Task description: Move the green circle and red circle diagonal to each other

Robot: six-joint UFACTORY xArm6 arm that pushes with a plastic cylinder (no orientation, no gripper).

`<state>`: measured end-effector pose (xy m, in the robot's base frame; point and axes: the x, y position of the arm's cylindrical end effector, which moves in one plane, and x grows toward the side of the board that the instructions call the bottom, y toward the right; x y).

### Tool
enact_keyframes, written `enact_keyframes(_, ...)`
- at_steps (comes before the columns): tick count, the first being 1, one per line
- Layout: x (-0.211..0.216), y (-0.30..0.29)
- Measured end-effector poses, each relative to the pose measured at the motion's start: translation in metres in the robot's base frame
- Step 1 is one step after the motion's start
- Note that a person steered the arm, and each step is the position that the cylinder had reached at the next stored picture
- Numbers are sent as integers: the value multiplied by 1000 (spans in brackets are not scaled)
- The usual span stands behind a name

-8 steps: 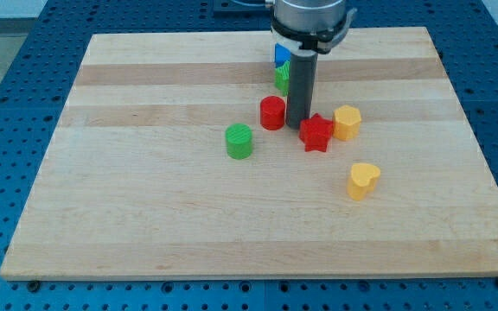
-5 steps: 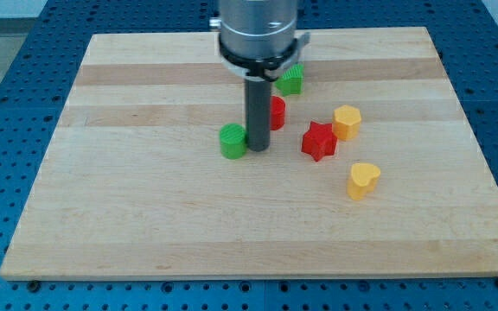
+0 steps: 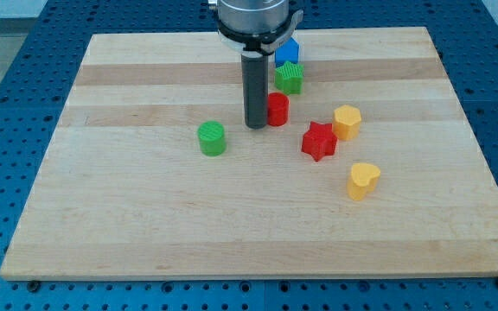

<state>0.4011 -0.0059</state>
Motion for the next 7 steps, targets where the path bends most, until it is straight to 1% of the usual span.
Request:
enact_keyframes(2,-4,22)
enact_keyframes(3,-4,23)
enact_keyframes(5,10,24)
enact_keyframes(7,10,39)
